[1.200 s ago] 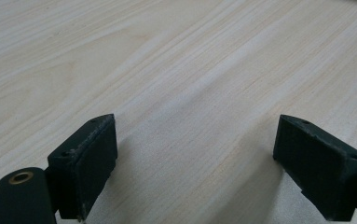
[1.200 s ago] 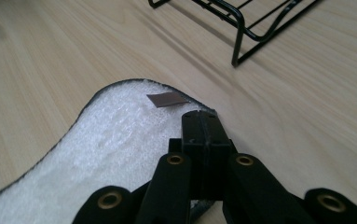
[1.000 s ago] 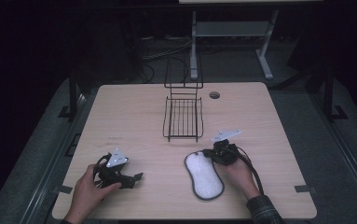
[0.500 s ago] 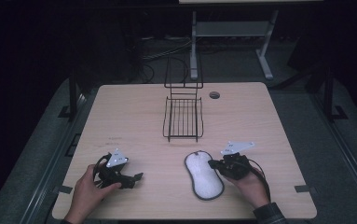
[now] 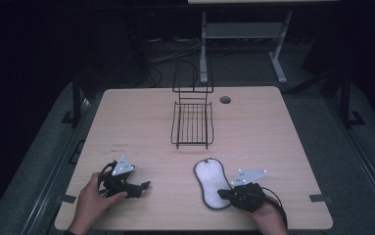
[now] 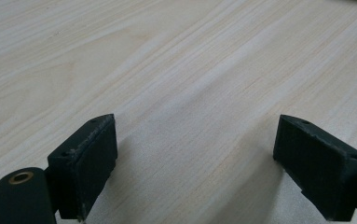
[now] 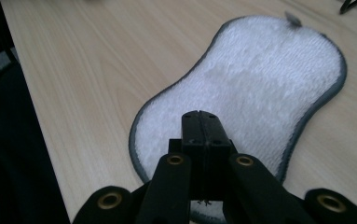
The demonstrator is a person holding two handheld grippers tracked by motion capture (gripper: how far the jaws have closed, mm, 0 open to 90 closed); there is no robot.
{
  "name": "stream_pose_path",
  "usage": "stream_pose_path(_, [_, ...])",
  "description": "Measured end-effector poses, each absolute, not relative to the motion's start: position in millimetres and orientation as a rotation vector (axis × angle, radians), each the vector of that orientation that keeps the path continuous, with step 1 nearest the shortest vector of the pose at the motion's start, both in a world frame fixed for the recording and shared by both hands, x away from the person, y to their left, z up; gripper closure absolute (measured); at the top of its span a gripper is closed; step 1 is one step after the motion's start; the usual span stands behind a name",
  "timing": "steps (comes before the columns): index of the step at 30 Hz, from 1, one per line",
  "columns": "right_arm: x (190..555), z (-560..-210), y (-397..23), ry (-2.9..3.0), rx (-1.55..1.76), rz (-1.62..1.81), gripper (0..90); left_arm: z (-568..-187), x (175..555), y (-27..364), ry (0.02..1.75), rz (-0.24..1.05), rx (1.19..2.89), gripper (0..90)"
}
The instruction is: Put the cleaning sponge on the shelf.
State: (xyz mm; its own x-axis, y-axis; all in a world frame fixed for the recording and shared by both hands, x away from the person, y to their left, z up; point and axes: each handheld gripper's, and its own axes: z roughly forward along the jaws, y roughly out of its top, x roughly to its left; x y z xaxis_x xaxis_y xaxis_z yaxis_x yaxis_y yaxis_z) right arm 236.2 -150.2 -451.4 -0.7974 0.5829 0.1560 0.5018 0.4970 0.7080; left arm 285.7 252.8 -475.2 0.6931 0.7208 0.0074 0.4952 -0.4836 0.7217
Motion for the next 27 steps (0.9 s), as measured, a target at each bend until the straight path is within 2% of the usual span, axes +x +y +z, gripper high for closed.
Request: stream_pose_path(27, [254.1, -454.2, -191.1, 2.552, 1.083, 1.123, 89.4, -475.2, 285.7, 252.8, 0.925, 0.404, 2.184, 12.7])
